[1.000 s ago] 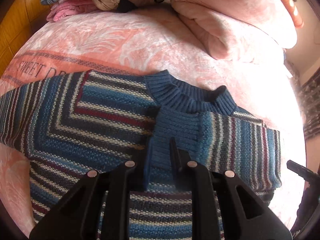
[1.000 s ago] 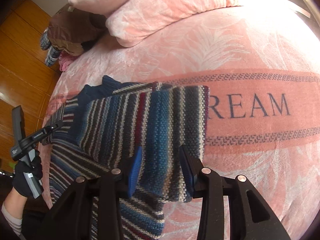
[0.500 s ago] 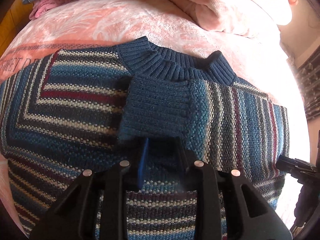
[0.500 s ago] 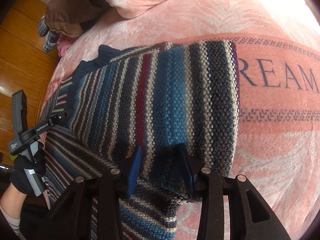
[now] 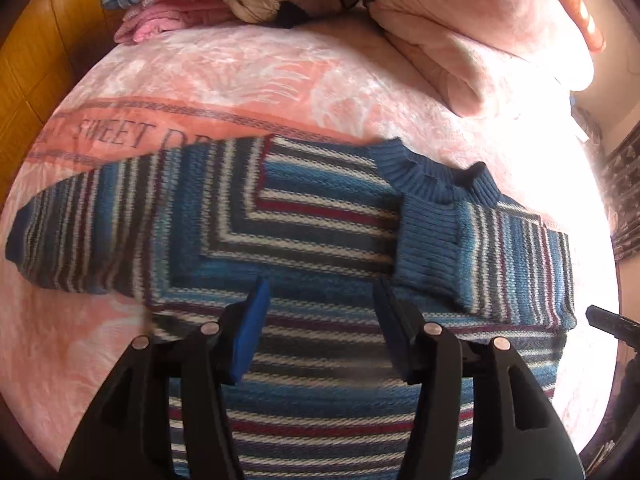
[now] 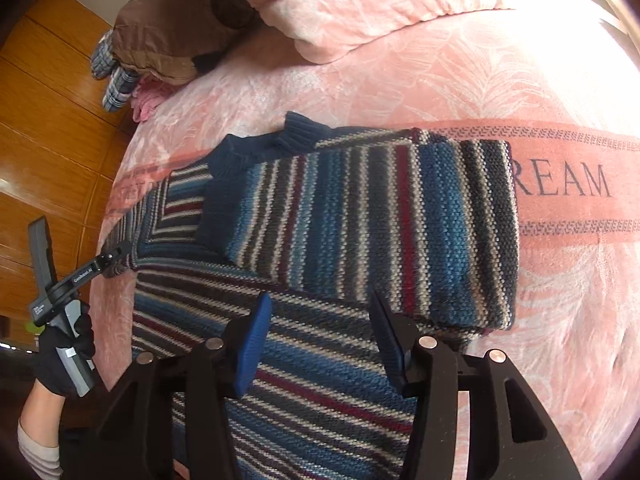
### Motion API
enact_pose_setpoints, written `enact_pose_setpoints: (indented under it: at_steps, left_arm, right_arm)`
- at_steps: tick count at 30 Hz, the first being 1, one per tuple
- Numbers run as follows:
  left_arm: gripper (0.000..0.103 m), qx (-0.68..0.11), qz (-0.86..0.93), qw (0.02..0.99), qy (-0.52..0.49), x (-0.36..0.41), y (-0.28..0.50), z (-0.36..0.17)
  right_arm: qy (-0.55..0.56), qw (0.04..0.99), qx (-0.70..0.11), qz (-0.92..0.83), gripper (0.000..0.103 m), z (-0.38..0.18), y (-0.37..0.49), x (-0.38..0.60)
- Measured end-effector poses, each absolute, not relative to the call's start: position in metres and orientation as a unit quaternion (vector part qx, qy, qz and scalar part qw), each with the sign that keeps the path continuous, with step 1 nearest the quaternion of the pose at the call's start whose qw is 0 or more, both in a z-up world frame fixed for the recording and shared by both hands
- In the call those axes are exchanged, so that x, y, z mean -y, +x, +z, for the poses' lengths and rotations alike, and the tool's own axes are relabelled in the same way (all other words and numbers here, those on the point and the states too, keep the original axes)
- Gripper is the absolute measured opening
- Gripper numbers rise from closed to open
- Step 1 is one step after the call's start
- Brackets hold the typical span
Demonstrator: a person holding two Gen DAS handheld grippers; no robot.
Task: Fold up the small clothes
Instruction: 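Grasp the other sleeve cuff with the left tool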
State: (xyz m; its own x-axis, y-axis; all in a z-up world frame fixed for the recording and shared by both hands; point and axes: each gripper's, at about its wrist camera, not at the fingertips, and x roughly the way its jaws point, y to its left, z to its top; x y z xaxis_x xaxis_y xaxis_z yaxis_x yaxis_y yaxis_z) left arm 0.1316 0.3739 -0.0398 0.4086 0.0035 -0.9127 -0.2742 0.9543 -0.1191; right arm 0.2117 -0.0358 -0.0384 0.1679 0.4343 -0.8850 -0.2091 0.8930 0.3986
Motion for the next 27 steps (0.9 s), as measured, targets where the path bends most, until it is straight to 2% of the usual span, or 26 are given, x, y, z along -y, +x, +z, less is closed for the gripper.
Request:
enact_pose_setpoints:
  at_steps: [3,8,14,27]
  left_arm:
    - [0.059,-0.528,0.124,0.822,-0.173,-0.444,0.11,-0.045]
    - [0.063,-0.524,0.22,0.786,-0.243,-0.552,0.079,-0.065]
    - [0.064,-0.502,0.293,0.737,-0.347,-0.648,0.038,-0.09]
    - [0.067,-0.438,0.266,0.723,-0.464,-0.701,0.032,-0.133]
  right_arm:
    - [0.092,0.764,-0.6,0.217,0.054,-0.03,0.2,0.013]
    - [0.113,0.753,-0.612,0.213,0.055,-0.048,0.189,-0.011]
    - [0.095,0.75,-0.624,0.198,0.055,-0.068,0.182,-0.02]
    - [0.065,0.749,-0.633,0.183,0.055,-0.091,0.189,-0.015]
